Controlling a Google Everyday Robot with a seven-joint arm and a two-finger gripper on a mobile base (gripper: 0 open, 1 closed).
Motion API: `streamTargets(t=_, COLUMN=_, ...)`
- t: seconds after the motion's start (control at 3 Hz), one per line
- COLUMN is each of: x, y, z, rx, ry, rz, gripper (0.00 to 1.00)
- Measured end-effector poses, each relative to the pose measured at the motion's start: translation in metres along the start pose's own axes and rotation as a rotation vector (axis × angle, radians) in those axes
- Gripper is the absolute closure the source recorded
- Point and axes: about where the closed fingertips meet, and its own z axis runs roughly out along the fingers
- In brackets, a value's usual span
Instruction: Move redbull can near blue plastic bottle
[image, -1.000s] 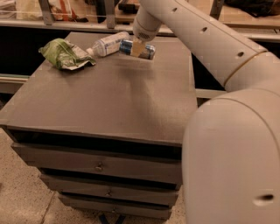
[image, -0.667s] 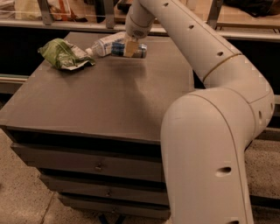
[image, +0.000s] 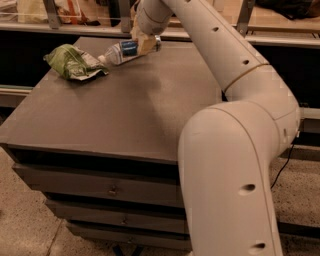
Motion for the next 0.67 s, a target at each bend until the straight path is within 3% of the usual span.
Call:
streamTargets(t=0.33, x=-0.001, y=-0.002, z=0.015, rx=-0.012, ry=-0.034, rz=-0.052, gripper=1.0)
streamTargets(t=0.67, x=0.004, y=0.008, z=0.03, rx=-0.062, ry=-0.062, rz=-0.062, gripper=0.99)
